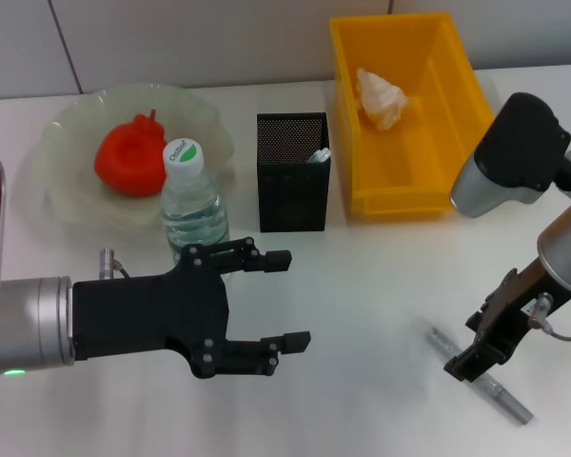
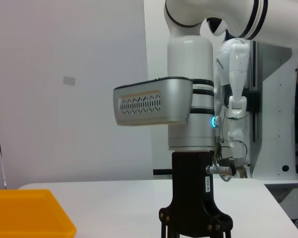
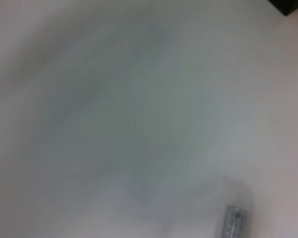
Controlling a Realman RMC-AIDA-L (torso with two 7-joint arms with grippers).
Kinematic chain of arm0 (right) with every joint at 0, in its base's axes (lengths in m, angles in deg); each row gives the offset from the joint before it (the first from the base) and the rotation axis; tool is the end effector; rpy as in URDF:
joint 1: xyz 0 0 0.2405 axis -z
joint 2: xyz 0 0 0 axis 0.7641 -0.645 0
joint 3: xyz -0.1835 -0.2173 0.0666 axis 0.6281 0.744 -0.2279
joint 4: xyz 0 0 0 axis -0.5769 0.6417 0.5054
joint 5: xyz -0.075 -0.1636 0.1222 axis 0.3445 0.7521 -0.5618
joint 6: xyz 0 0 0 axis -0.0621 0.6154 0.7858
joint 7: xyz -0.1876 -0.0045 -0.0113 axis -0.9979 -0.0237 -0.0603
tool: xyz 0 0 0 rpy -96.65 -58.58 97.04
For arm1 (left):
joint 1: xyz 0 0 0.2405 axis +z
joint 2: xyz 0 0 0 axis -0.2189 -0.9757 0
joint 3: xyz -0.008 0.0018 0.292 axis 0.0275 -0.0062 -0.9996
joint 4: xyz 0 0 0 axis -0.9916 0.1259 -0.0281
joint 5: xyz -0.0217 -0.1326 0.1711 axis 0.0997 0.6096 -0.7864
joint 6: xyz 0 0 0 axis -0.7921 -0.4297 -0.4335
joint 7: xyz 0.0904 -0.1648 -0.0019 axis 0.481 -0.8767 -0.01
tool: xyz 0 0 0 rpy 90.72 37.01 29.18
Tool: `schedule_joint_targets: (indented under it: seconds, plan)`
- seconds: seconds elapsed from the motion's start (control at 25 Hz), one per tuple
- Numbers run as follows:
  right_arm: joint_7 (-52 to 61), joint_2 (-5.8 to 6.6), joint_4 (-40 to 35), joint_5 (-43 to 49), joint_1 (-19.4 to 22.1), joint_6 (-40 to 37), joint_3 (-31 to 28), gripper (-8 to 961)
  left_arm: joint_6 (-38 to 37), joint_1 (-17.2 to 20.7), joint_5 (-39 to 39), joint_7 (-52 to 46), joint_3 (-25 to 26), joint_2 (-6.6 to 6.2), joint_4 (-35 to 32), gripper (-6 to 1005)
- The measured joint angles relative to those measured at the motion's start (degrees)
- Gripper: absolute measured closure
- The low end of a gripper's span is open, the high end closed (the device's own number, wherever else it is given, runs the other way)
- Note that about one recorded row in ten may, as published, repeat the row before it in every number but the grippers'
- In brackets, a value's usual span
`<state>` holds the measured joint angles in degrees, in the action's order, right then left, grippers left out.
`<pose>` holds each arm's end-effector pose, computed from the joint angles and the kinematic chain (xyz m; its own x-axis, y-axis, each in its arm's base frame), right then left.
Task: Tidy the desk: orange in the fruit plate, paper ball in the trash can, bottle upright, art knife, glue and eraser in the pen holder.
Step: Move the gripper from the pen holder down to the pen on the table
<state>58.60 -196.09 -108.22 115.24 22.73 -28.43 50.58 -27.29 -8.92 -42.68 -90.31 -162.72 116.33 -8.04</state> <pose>0.2562 0.3310 -0.0521 0.6897 -0.6259 0.3641 -0.5304 -0.7790 -0.3345 -0.2149 0.3079 -0.0926 0.8256 -0.0421 0.5627 0.0118 -0.9957 -0.0919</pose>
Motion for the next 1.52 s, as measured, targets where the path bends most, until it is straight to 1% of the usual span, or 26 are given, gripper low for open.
schedule_joint_targets:
  seconds: [0.28,0.6,1.52]
  plan:
    - [0.0,0.00,0.9,0.1,-0.1,0.4,0.2,264,0.1,-0.1,0.0,0.0,0.0,0.00,0.1,200]
    - [0.0,0.00,1.5,0.2,-0.2,0.6,0.5,386,0.1,0.0,0.0,0.4,0.0,0.00,0.1,200]
    - [0.6,-0.09,3.9,1.7,-1.8,1.7,0.7,467,0.2,0.0,0.0,0.7,0.3,0.09,0.2,200]
